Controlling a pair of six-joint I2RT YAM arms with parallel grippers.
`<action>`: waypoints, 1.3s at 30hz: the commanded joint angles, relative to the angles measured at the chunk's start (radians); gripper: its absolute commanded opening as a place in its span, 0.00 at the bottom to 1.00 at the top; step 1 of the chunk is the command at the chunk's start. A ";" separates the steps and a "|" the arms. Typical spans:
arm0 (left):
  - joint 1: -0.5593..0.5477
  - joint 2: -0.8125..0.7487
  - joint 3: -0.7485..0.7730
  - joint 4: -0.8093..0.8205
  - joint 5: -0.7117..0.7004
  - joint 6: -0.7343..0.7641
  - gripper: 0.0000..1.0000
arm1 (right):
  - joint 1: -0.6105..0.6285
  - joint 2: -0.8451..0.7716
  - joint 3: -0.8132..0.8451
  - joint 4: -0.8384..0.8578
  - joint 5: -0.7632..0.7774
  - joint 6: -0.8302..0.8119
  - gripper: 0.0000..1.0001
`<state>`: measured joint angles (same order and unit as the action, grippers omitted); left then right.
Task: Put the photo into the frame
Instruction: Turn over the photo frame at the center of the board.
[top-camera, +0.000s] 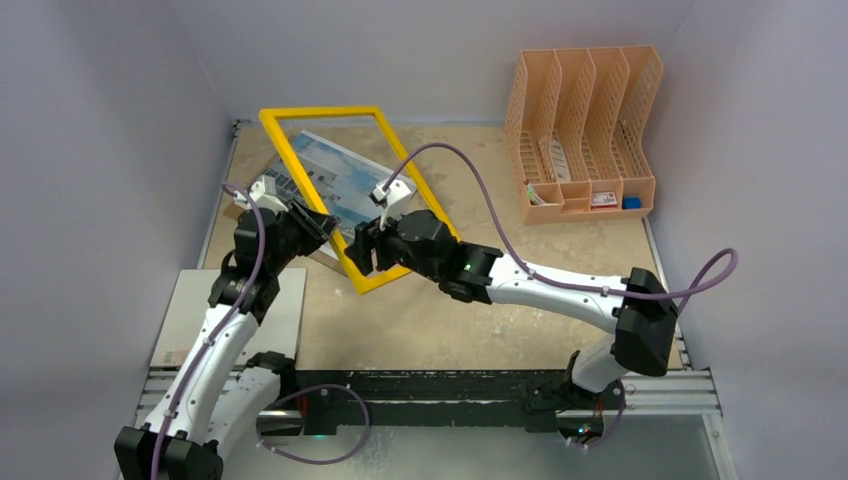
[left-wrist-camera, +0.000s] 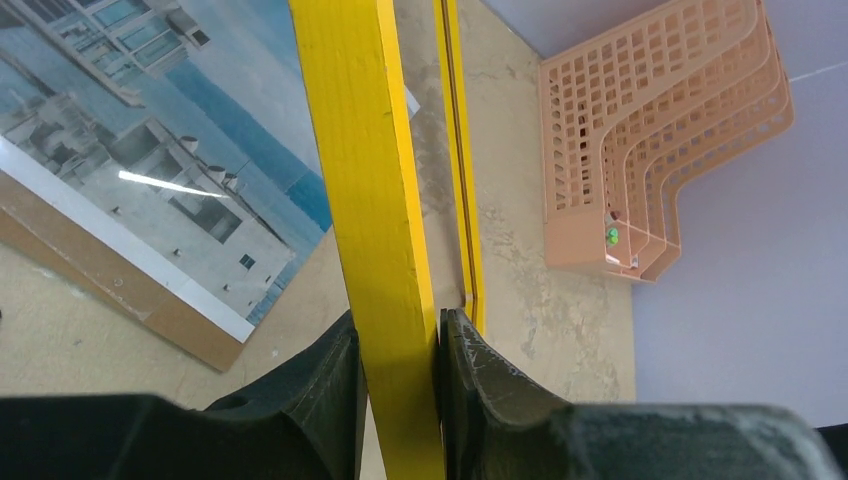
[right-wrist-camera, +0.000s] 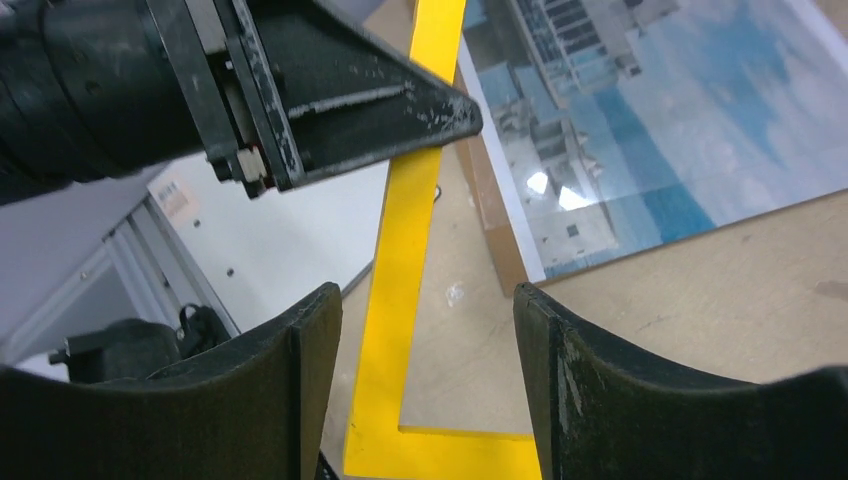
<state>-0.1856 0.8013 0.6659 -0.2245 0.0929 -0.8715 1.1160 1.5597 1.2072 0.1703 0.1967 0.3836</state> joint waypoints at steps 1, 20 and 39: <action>0.003 0.010 0.083 -0.036 0.033 0.232 0.00 | -0.013 -0.058 0.044 0.027 0.072 0.024 0.66; 0.002 -0.005 0.110 -0.065 0.110 0.327 0.00 | -0.128 0.301 0.508 0.025 -0.049 0.172 0.89; 0.002 -0.067 0.078 -0.070 0.155 0.338 0.00 | -0.159 0.459 0.698 0.058 -0.192 0.142 0.35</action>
<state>-0.1837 0.7502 0.7479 -0.3157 0.2306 -0.6064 0.9730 2.0590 1.8614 0.1799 0.0441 0.5396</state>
